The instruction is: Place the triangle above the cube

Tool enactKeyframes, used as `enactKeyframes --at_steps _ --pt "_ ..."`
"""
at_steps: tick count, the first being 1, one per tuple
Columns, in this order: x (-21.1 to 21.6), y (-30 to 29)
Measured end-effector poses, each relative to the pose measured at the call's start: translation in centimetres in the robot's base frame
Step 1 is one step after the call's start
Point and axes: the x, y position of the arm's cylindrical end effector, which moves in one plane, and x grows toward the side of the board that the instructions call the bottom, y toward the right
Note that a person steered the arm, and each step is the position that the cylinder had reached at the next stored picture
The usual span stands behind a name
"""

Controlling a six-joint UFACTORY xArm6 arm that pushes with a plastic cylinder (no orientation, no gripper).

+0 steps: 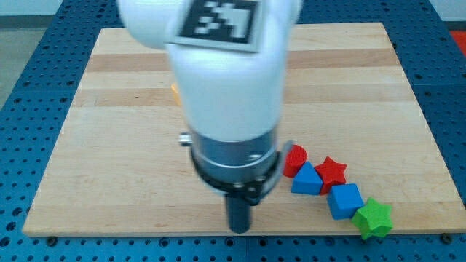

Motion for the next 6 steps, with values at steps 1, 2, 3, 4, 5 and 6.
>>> enactKeyframes --at_steps 1,2,3,4,5,6 --pt "-0.3 3.6" --pt "-0.3 3.6" --pt "-2.0 3.6" --pt "-3.7 3.6" --pt "-3.7 3.6" --pt "-4.6 3.9"
